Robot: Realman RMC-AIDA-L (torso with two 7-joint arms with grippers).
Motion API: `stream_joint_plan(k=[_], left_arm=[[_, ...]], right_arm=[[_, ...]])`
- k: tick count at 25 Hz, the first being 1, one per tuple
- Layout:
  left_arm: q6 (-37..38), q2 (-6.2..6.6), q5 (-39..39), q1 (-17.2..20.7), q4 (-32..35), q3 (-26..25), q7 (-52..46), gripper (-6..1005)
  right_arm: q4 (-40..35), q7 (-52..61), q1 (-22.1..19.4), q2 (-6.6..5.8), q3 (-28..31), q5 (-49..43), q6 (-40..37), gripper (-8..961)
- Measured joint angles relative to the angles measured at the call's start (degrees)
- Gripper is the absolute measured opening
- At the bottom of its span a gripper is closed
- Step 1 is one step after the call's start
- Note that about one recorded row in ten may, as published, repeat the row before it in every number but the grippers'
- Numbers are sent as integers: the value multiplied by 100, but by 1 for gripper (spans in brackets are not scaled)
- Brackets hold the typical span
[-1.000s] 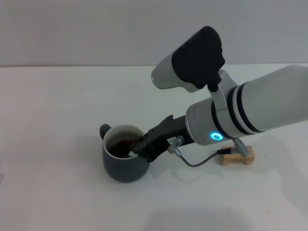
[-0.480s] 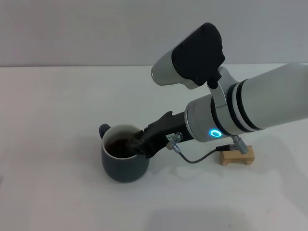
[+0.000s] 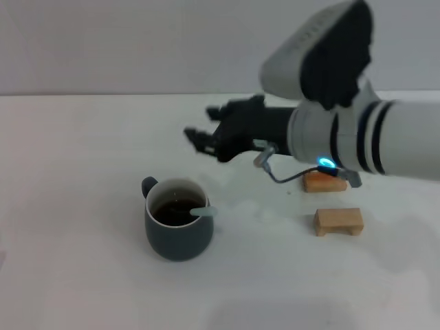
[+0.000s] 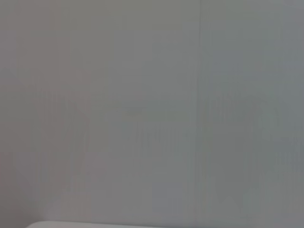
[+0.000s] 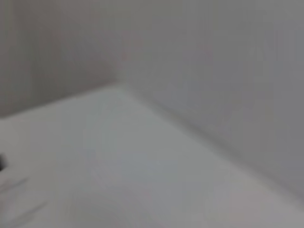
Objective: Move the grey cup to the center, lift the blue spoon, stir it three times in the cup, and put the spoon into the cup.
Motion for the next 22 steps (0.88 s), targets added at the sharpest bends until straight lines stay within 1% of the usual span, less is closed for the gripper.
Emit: stream_joint_plan(k=[4, 5, 6, 9, 10, 11, 12, 13, 14, 15, 16, 17, 21, 22], left_arm=[[20, 0, -12, 1, 1, 0, 0, 864], [31, 0, -15, 4, 1, 0, 0, 864], [31, 0, -15, 4, 1, 0, 0, 864], [84, 0, -18, 7, 0, -1, 0, 864], [84, 0, -18, 7, 0, -1, 0, 864], [104, 0, -24, 10, 1, -7, 0, 864], [109, 0, -24, 9, 0, -7, 0, 864], [120, 0, -24, 9, 0, -7, 0, 864], [129, -3, -24, 9, -1, -7, 0, 864], [150, -6, -25, 9, 0, -6, 0, 864], [160, -8, -25, 9, 0, -4, 0, 864], [174, -8, -25, 9, 0, -4, 0, 864], [294, -9, -20, 9, 0, -1, 0, 864], [305, -9, -19, 9, 0, -1, 0, 864]], right_arm=[[-114, -971, -795, 2, -725, 13, -2272, 489], [-233, -1175, -981, 0, -984, 9, -3035, 493], [-582, -1498, -1296, -5, -1532, -17, -4666, 498], [-1332, -1653, -1484, -10, -2316, -61, -6838, 512], [-1332, -1653, -1484, -10, -2316, -61, -6838, 516], [-1825, -1631, -1531, 0, -2738, -28, -7915, 521], [-1825, -1631, -1531, 0, -2738, -28, -7915, 526], [-2012, -1600, -1557, 9, -2893, 32, -8299, 530], [-2366, -1517, -1604, 28, -3204, 301, -9044, 535], [-2366, -1517, -1604, 28, -3204, 301, -9044, 539], [-2644, -1473, -1600, 28, -3427, 715, -9549, 544], [-2644, -1473, -1600, 28, -3427, 715, -9549, 549], [-3238, -1353, -1577, 16, -3745, 1791, -10313, 567], [-3332, -1252, -1587, 12, -3778, 1916, -10408, 572]])
